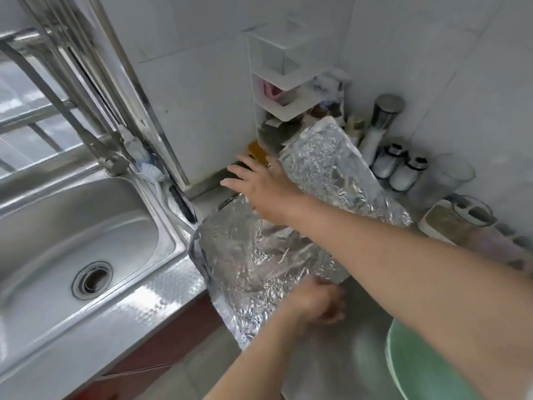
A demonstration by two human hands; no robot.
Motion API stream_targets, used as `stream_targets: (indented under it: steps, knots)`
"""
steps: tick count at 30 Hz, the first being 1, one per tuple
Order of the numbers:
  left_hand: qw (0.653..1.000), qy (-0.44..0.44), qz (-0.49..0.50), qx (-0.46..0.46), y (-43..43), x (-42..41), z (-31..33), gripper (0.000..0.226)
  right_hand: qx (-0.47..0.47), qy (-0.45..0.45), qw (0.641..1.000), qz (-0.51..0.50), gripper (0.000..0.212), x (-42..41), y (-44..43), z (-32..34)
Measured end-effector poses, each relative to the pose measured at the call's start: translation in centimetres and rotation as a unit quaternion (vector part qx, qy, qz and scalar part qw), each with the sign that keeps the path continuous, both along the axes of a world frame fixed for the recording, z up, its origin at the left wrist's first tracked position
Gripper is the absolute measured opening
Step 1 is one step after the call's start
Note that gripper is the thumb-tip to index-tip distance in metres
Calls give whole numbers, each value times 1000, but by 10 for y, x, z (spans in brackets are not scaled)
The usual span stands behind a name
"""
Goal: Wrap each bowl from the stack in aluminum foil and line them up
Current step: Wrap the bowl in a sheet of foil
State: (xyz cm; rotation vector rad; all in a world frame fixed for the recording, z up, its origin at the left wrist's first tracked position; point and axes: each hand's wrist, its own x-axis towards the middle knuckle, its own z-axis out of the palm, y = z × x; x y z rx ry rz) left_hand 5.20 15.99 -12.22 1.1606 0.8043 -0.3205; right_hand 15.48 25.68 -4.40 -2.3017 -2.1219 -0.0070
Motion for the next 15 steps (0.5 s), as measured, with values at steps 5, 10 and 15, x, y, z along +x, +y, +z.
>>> stream_targets:
  steps: [5, 10, 15]
  knots:
    - [925, -27, -106, 365, 54, -14, 10, 26, -41, 122, 978, -164, 64, 31, -51, -17]
    - [787, 105, -319, 518, 79, -29, -14, 88, -198, 161, 892, -372, 73, 70, -123, -60]
    - [745, 122, -352, 553, 94, -38, -27, 110, -246, 178, 851, -427, 93, 65, -163, -72]
